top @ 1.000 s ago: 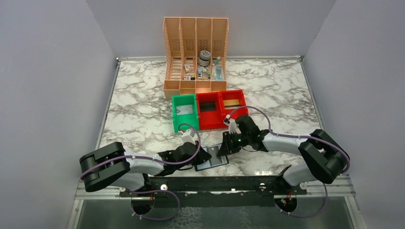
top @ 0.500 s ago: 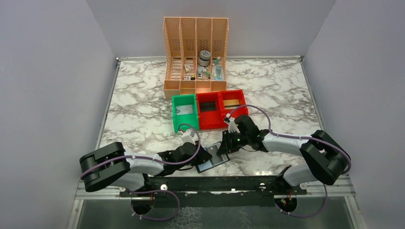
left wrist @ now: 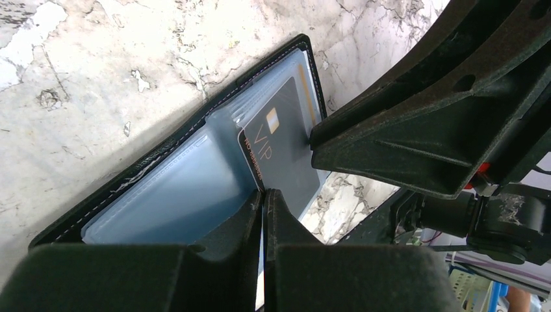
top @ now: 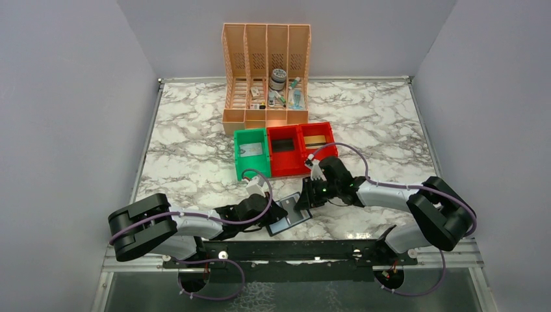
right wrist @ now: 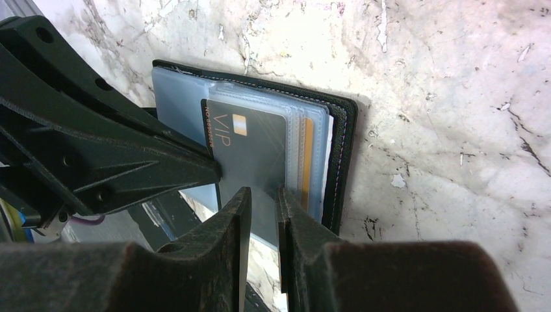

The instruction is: Take the credit cards out of the card holder

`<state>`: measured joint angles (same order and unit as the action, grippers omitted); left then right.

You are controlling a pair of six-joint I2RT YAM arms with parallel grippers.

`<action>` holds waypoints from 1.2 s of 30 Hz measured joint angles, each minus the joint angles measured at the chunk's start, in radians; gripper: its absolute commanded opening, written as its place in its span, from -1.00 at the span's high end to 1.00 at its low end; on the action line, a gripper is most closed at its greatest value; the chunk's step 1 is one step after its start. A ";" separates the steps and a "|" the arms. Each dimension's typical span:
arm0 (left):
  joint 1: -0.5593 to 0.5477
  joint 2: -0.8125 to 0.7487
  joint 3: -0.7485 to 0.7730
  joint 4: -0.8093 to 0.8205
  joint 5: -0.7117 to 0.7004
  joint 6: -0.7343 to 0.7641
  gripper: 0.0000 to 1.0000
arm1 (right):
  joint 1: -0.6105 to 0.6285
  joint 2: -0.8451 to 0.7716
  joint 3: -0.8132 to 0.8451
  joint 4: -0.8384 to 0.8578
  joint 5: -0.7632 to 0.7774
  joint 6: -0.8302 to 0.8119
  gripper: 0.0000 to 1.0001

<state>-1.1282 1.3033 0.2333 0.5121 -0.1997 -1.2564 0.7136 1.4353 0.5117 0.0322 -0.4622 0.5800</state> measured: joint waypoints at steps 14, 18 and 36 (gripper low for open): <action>0.000 -0.023 -0.024 0.013 -0.003 -0.007 0.81 | 0.000 0.010 0.000 0.016 0.000 0.013 0.56; 0.000 -0.028 -0.031 0.018 -0.003 -0.010 0.71 | 0.001 0.011 0.000 0.021 -0.001 0.018 0.56; 0.000 -0.032 -0.034 0.015 -0.003 -0.010 0.99 | 0.000 0.013 0.000 0.022 -0.001 0.027 0.56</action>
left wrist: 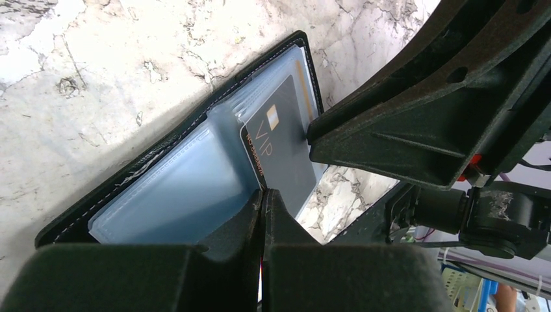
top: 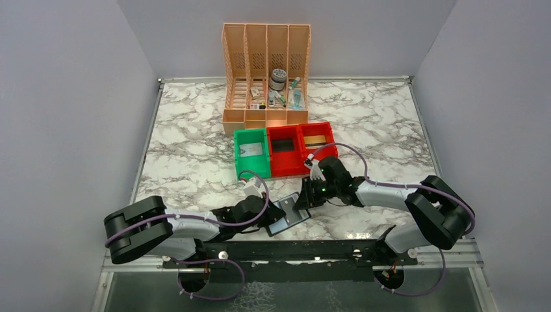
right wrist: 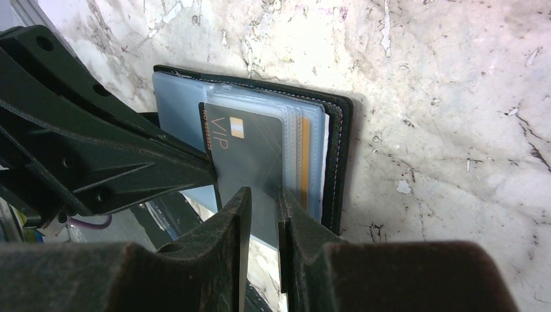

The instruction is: Take the credit cards out of the card holder

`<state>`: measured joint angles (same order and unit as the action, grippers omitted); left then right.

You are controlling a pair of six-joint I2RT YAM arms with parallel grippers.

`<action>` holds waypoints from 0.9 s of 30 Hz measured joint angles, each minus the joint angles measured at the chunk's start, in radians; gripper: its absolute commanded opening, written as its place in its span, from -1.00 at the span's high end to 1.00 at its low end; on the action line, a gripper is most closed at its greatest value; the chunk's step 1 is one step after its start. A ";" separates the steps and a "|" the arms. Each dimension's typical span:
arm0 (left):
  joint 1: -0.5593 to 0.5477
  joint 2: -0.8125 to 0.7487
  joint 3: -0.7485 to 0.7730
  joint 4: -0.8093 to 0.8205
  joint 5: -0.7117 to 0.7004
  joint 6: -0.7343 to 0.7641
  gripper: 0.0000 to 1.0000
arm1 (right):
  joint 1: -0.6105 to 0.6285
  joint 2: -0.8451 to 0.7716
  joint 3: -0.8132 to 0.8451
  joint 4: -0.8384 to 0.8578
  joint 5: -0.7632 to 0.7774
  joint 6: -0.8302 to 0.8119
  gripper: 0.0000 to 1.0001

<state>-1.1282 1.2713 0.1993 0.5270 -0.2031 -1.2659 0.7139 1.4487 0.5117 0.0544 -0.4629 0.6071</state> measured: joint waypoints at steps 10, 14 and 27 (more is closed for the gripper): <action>0.000 -0.060 -0.051 0.002 -0.012 0.000 0.99 | 0.000 0.010 0.007 0.000 0.000 0.002 0.56; 0.000 -0.074 -0.063 0.002 -0.013 0.000 0.99 | 0.000 0.011 0.009 0.000 -0.002 0.002 0.56; 0.000 -0.076 -0.065 0.002 -0.014 0.003 1.00 | 0.000 -0.082 0.039 -0.116 -0.003 -0.060 0.40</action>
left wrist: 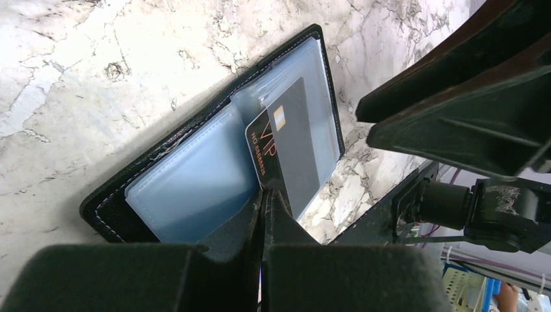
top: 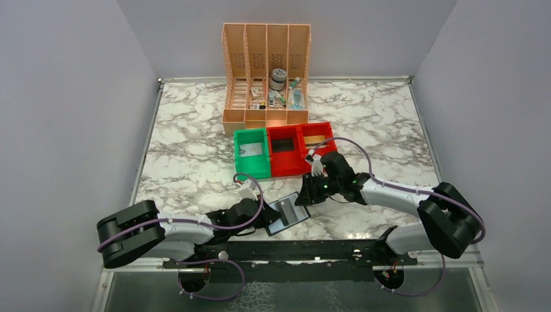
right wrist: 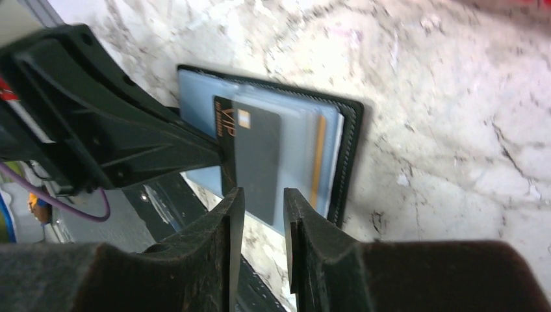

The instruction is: Take the credit cards out of the card holder

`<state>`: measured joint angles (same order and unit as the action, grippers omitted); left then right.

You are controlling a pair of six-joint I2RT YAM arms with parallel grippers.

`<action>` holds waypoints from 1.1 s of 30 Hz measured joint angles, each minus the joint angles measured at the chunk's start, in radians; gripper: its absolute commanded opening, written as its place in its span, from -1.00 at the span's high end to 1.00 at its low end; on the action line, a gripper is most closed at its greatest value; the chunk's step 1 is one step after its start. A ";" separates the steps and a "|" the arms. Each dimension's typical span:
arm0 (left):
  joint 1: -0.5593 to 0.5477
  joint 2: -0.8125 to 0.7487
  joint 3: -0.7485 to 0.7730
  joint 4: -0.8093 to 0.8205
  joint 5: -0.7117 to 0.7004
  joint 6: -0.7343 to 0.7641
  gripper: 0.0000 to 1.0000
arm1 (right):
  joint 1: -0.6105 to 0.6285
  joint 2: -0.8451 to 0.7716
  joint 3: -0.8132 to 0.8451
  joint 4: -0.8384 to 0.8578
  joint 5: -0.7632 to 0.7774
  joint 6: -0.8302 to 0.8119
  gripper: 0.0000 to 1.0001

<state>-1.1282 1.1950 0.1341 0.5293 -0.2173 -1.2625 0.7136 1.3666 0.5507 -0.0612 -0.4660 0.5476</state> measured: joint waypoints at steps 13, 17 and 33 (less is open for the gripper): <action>0.000 0.006 0.005 0.000 0.000 0.001 0.92 | -0.001 0.161 0.082 0.011 -0.174 -0.038 0.35; 0.000 0.024 0.012 -0.002 0.000 0.000 0.71 | -0.001 0.215 0.103 0.001 -0.180 -0.055 0.35; 0.000 0.092 0.061 0.001 0.000 -0.020 0.62 | -0.002 0.217 0.056 0.093 -0.189 -0.003 0.37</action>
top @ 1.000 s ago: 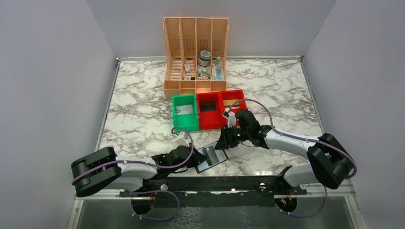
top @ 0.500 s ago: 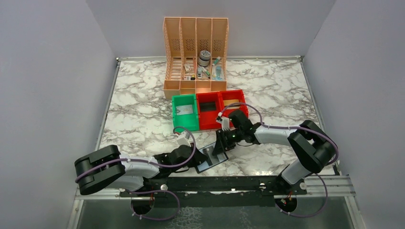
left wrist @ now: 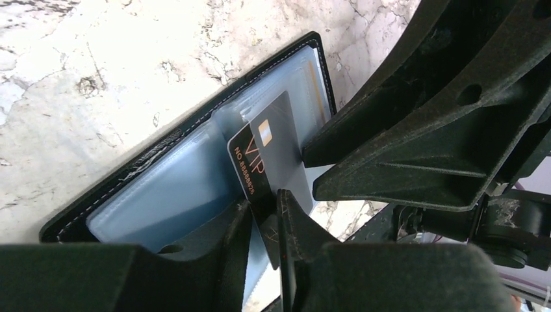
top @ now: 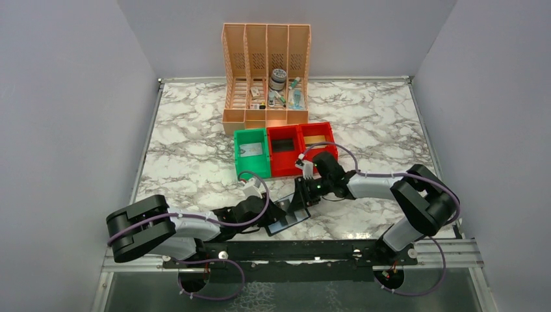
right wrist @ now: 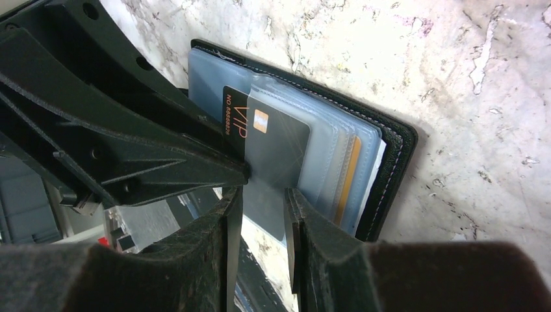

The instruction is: Take the credit cards out of the card holder

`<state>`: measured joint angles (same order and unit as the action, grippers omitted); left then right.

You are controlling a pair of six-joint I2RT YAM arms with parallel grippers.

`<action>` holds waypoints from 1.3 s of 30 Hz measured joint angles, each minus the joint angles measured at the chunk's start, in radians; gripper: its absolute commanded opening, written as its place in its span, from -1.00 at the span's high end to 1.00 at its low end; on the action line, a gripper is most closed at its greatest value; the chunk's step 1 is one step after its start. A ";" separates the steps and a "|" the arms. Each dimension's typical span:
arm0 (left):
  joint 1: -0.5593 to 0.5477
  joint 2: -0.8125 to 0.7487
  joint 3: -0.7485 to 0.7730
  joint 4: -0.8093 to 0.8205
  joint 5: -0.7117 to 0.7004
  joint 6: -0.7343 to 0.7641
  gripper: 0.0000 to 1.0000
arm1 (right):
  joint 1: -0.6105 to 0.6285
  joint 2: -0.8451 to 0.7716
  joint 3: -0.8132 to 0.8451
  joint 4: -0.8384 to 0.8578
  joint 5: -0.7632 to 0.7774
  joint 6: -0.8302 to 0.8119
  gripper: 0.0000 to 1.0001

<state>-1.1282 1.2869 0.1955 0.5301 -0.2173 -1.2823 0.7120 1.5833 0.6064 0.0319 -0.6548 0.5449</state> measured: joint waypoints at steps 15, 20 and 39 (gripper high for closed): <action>-0.005 -0.121 -0.077 0.013 -0.011 -0.047 1.00 | 0.006 -0.055 -0.025 -0.015 0.061 0.002 0.37; -0.005 -0.139 -0.086 0.012 -0.011 -0.044 1.00 | 0.006 -0.077 -0.025 -0.034 0.077 -0.005 0.36; -0.005 -0.233 -0.074 -0.102 -0.020 0.022 1.00 | 0.006 -0.070 -0.012 0.027 0.010 -0.042 0.25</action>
<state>-1.1328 1.0542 0.1219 0.4282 -0.2375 -1.2606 0.7181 1.5131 0.5941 0.0589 -0.6449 0.5034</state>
